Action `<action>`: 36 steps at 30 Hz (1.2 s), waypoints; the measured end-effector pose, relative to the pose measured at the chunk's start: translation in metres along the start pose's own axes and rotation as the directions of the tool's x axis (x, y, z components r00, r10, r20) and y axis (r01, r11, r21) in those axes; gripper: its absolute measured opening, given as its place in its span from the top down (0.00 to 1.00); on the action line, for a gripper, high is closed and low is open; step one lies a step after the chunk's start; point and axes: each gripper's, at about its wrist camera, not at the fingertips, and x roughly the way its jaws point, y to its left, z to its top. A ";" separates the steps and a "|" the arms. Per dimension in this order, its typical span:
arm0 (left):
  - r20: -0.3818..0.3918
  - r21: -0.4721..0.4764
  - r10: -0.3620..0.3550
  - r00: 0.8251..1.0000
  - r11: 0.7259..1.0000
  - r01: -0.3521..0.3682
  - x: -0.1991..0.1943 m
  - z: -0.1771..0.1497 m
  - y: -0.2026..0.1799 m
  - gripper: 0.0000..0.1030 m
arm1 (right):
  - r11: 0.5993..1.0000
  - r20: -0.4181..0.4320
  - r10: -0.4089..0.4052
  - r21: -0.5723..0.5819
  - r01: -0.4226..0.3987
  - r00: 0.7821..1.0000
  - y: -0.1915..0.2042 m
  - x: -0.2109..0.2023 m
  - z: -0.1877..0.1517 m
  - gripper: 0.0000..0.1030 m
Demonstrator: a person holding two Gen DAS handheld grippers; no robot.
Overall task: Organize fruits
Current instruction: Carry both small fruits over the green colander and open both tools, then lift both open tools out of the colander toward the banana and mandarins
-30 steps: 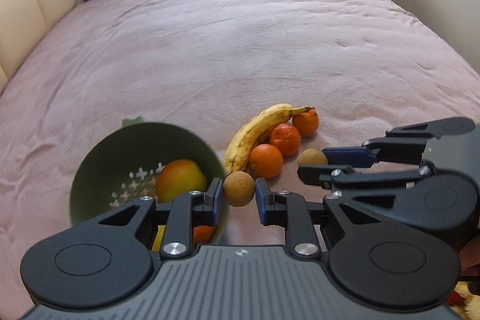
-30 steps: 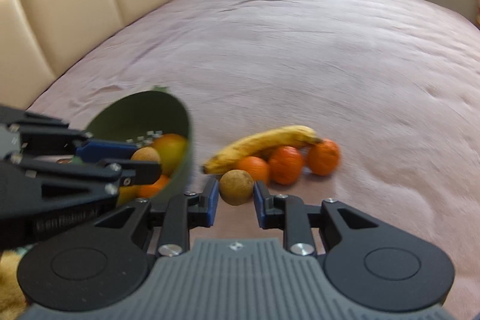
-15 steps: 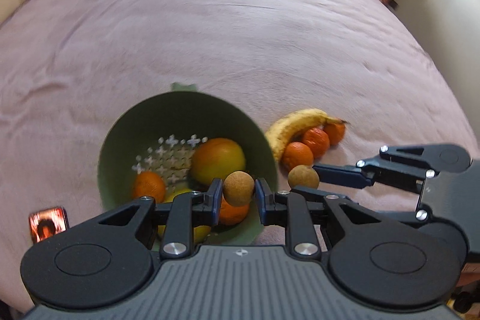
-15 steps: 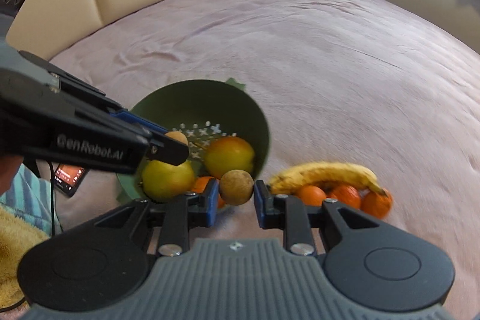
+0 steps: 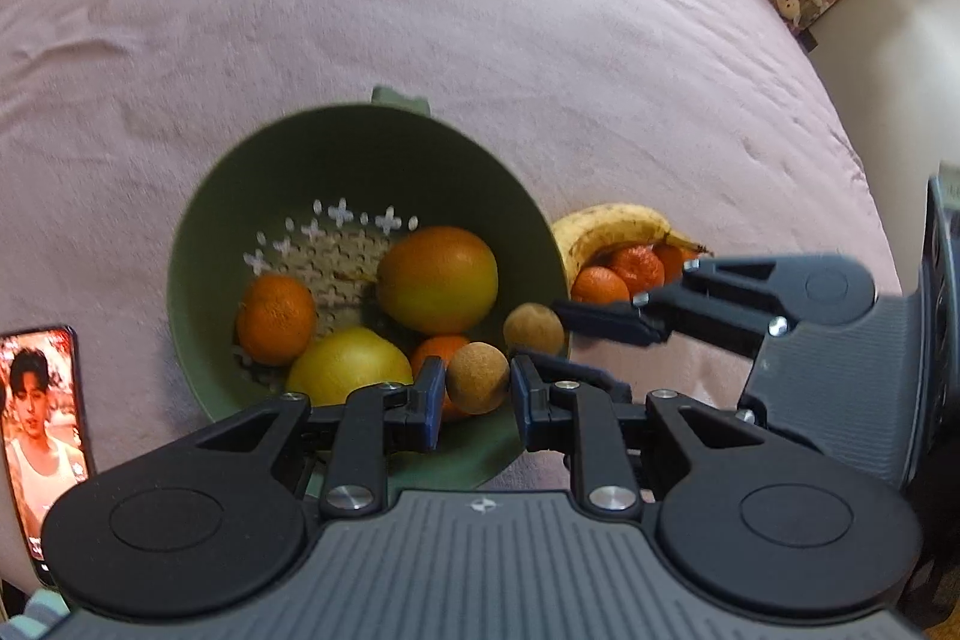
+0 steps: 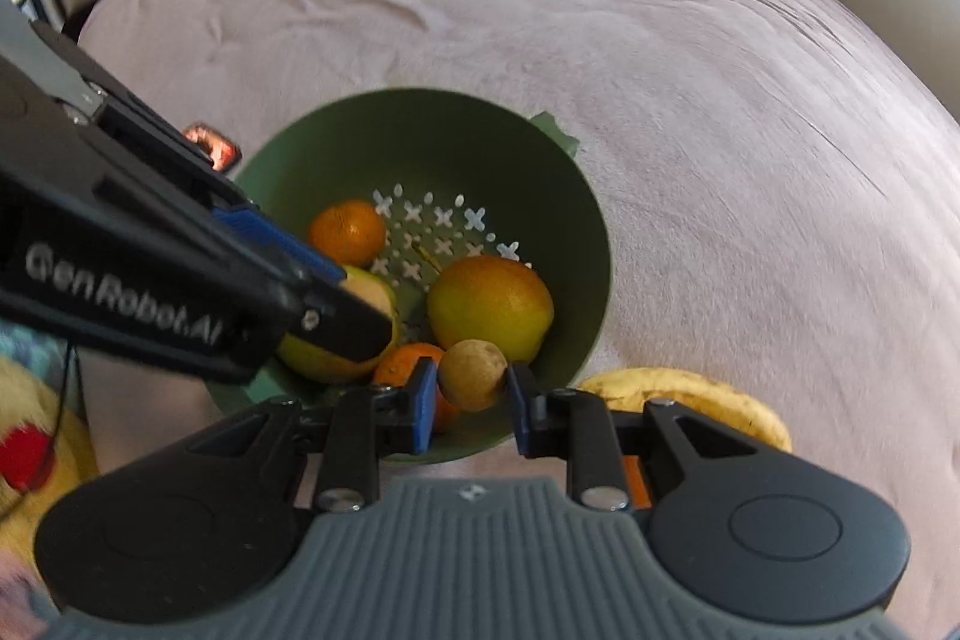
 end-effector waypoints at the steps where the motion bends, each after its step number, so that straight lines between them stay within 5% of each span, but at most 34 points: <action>1: -0.014 -0.006 0.002 1.000 1.000 -0.002 0.003 -0.001 0.000 0.75 | 1.000 -0.008 0.002 -0.016 -0.002 1.000 -0.001 0.002 0.000 0.79; 16: -0.163 -0.066 0.033 0.986 0.997 -0.044 0.038 -0.003 0.003 0.75 | 0.976 -0.092 0.057 -0.205 -0.075 0.994 -0.006 0.025 0.006 0.79; 26: -0.187 -0.061 0.071 0.980 0.995 -0.084 0.045 -0.001 0.006 0.75 | 0.966 -0.115 0.082 -0.236 -0.108 0.990 -0.007 0.034 0.008 0.79; 36: -0.186 -0.046 0.108 0.977 0.992 -0.119 0.042 -0.002 0.004 0.62 | 0.968 -0.104 0.081 -0.230 -0.103 0.991 -0.009 0.031 0.007 0.76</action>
